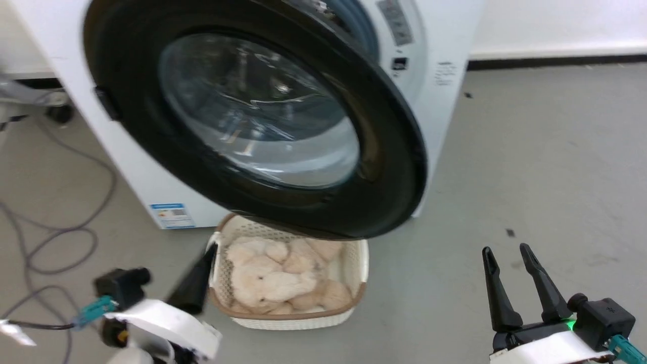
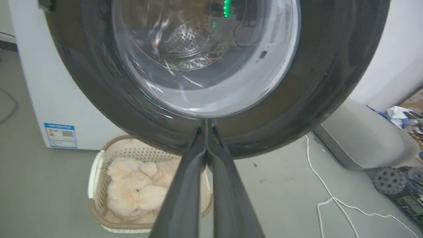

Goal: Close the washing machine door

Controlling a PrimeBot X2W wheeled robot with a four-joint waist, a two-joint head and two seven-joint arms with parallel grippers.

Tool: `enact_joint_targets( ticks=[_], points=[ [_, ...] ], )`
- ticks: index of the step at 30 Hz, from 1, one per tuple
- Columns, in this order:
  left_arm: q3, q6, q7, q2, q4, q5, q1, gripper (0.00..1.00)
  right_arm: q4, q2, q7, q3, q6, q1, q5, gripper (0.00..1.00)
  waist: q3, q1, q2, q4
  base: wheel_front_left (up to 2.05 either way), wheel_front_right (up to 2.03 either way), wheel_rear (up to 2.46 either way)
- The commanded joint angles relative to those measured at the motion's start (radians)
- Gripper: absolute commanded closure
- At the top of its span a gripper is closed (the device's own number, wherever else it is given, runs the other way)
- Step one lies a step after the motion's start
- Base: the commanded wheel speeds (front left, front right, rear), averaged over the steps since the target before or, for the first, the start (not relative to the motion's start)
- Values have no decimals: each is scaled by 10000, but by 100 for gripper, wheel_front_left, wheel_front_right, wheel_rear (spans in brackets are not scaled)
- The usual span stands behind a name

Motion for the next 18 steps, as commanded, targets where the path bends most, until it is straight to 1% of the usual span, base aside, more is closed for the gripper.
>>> enact_joint_targets(
  ticks=[1, 3, 4, 7, 10, 12, 13, 16, 18],
  points=[
    [379, 261, -283, -81, -130, 448, -145, 100, -20, -68, -46, -28, 8, 156, 23, 0, -260, 0, 0, 440, 0, 0, 0],
    [1050, 553, -375, -330, -537, 1033, 23, 100, -5, -103, -46, -72, 8, 151, 31, 0, -334, 0, 0, 596, 0, 0, 0],
    [1535, 693, -381, -512, -873, 1474, 155, 100, 2, -133, -46, -103, 8, 144, 22, 0, -368, 0, 0, 673, 0, 0, 0],
    [2726, 910, -387, -1204, -1874, 2929, 833, 100, -39, -192, -46, -115, 8, 121, 4, 0, -446, 0, 0, 842, 0, 0, 0],
    [3262, 766, -389, -1768, -2641, 4470, 1541, 100, -37, -270, -46, 1, 8, 118, 17, 0, -498, 0, 0, 931, 0, 0, 0],
    [3434, 629, -390, -2182, -2934, 5206, 1937, 100, -17, -327, -46, 100, 8, 103, 42, 0, -491, 0, 0, 970, 0, 0, 0],
    [3441, 551, -390, -2303, -2955, 5576, 2114, 100, -6, -348, -46, 151, 8, 90, 56, 0, -489, 0, 0, 983, 0, 0, 0],
    [3540, 380, -391, -2791, -2839, 6160, 2495, 100, 36, -421, -46, 312, 8, 77, 62, 0, -482, 0, 0, 1018, 0, 0, 0],
    [3518, 202, -391, -2972, -2634, 6420, 2677, 100, 98, -482, -46, 408, 8, 90, -14, 0, -471, 0, 0, 1047, 0, 0, 0]
  ],
)
